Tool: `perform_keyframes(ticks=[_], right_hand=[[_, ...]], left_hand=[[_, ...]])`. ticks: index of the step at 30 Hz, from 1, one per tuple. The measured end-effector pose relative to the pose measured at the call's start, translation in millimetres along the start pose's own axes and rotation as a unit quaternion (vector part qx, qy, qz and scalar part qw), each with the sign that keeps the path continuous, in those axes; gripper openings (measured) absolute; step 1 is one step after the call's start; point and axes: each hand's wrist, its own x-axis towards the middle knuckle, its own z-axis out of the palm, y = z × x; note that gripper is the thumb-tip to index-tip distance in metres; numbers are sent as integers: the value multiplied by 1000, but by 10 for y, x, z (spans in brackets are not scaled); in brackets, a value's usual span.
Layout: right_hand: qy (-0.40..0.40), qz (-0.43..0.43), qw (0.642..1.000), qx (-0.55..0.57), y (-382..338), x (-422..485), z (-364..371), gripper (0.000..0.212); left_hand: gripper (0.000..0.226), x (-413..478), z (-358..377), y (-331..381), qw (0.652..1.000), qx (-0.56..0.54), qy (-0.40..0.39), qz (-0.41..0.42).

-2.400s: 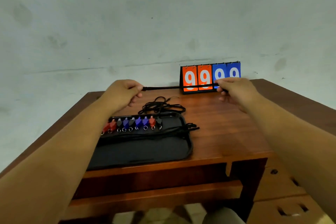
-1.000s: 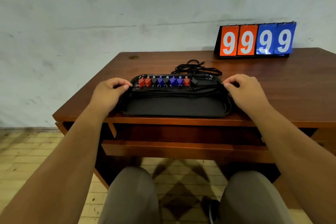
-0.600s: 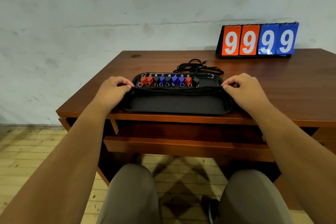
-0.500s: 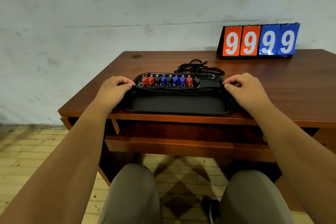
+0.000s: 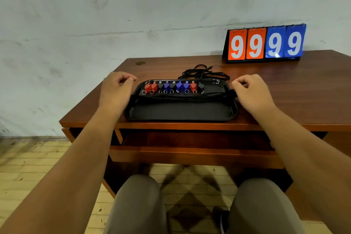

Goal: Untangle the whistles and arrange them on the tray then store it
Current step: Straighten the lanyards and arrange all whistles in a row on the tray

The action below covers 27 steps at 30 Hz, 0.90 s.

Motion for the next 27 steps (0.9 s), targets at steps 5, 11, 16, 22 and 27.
perform_keyframes(ticks=[5,11,16,22,27], right_hand=[[-6,-13,1000,-5,-10,93,-2,17],[-18,20,999,24,-62,471,-132,18],[-37,68,996,45,91,847,-153,29],[-82,69,994,5,418,994,102,30],[-85,50,995,6,512,1051,159,32]], left_hand=[[19,-4,327,468,989,26,-123,75],[18,124,960,810,967,72,-221,109],[21,351,1451,912,959,93,-256,81],[12,679,1974,956,939,163,-292,82],[32,879,2219,970,905,276,-317,66]])
